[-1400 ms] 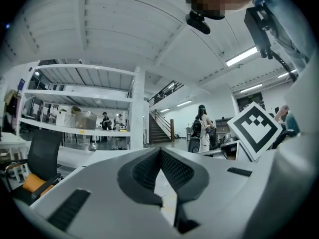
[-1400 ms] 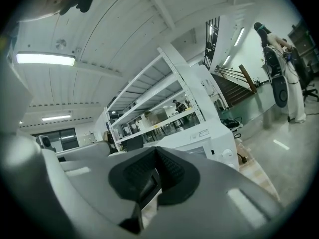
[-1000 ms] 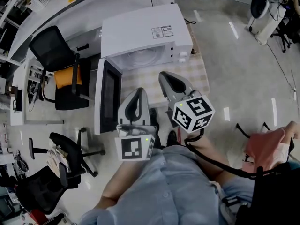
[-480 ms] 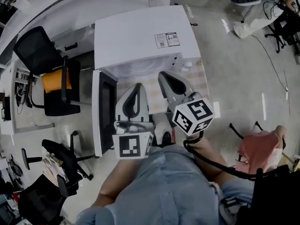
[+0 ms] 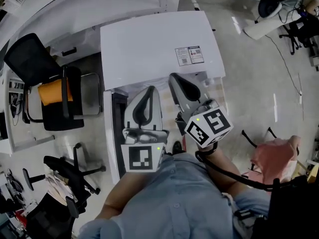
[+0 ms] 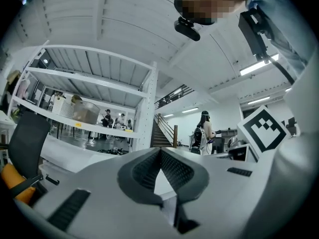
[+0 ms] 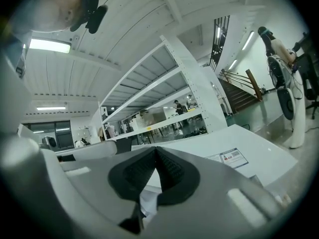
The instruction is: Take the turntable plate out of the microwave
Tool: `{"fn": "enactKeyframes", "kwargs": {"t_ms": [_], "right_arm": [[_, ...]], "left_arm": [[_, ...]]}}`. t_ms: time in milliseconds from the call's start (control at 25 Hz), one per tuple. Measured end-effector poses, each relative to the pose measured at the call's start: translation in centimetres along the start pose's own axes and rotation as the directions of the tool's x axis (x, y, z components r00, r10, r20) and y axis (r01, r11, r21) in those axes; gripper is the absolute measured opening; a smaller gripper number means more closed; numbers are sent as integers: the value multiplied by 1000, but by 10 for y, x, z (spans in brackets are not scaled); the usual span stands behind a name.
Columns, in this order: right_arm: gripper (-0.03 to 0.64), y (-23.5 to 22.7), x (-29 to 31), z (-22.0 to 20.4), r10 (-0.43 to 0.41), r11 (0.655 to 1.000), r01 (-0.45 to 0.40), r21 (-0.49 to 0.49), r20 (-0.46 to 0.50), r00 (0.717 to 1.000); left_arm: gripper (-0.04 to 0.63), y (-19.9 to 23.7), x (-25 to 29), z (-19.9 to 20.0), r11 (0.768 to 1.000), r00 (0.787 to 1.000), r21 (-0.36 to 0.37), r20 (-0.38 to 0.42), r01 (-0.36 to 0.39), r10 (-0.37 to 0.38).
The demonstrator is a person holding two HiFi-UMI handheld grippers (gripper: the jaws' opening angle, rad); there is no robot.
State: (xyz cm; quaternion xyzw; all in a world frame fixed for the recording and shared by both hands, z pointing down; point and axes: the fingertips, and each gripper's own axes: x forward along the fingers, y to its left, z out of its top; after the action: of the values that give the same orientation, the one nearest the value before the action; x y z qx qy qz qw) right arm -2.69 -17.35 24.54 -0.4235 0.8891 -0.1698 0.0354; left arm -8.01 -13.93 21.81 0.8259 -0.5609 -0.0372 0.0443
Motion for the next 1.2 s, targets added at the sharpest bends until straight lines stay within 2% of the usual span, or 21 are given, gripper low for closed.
{"fn": "enactKeyframes", "kwargs": {"t_ms": [280,520,640,960,1200], "right_arm": [[2,-2,32,9,-3,1000,3,-5,13,1000],[2,-4,32,10,30,1000,-30,-5,23,999],[2,-7,25,4,49,999,-49,-1,11,999],[2,-15,4,-30,78,997,-78,12,-36,996],[2,-25,-1,-72,74,996,-71,44,-80,994]], "left_arm": [[8,19,18,4,1000,1000,6,16,24,-24],[8,19,21,5,999,999,35,32,0,-2],[8,16,19,0,999,999,25,42,-22,20],[8,9,15,-28,996,996,30,46,-83,81],[8,6,9,-60,996,997,47,25,-78,77]]}}
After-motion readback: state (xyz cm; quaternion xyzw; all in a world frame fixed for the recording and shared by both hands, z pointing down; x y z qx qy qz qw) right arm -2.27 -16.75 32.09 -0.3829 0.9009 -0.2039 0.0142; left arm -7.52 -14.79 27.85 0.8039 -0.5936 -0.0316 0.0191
